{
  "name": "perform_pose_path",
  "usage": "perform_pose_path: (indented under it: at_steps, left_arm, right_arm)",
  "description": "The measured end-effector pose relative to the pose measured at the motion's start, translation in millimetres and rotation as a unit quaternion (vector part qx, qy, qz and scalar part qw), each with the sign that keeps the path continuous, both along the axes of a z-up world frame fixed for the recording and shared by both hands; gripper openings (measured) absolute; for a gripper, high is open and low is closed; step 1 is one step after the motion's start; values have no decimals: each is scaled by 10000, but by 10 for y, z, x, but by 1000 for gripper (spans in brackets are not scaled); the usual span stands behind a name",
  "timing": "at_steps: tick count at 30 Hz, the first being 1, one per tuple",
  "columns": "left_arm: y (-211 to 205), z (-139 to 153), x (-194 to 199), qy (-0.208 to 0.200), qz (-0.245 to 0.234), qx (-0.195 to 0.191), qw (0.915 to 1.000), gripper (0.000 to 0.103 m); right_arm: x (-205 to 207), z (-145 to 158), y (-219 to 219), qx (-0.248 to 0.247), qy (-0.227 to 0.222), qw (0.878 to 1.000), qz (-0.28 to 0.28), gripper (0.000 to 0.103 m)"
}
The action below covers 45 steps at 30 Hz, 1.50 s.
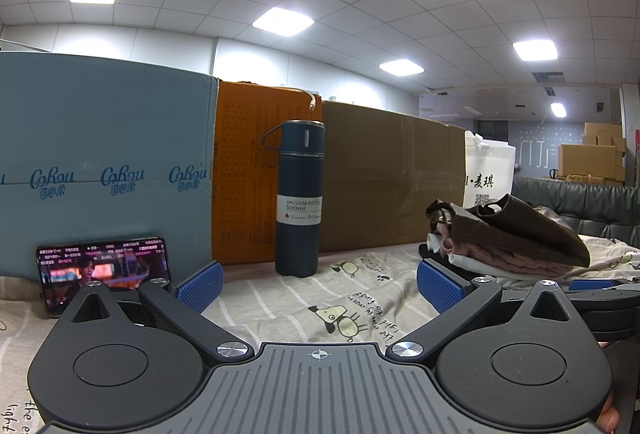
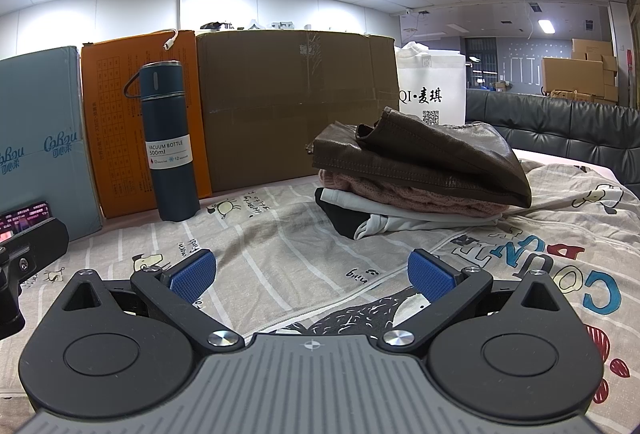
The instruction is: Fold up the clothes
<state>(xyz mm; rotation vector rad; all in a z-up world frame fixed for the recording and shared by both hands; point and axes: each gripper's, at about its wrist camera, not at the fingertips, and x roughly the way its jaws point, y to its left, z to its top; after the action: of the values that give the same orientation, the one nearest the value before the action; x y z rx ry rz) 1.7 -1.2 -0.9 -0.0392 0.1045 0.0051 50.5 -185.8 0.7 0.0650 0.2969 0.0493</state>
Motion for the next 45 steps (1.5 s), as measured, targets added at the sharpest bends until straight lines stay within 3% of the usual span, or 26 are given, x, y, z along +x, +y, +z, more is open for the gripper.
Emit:
perform_pose_path:
  at_steps: [32, 39, 45]
  left_arm:
    - [1, 9, 0, -22, -12, -8, 10000, 103]
    - [45, 17, 3, -27, -97, -129, 9999, 103]
    - [35, 37, -25, -86, -49, -121, 9999, 103]
  right_arm:
    - [2, 0, -7, 17, -30, 10000, 9, 103]
    - [-105, 38, -138, 608, -505, 9968, 113, 103]
    - [-83, 33, -205, 1078, -543, 9914, 511, 103]
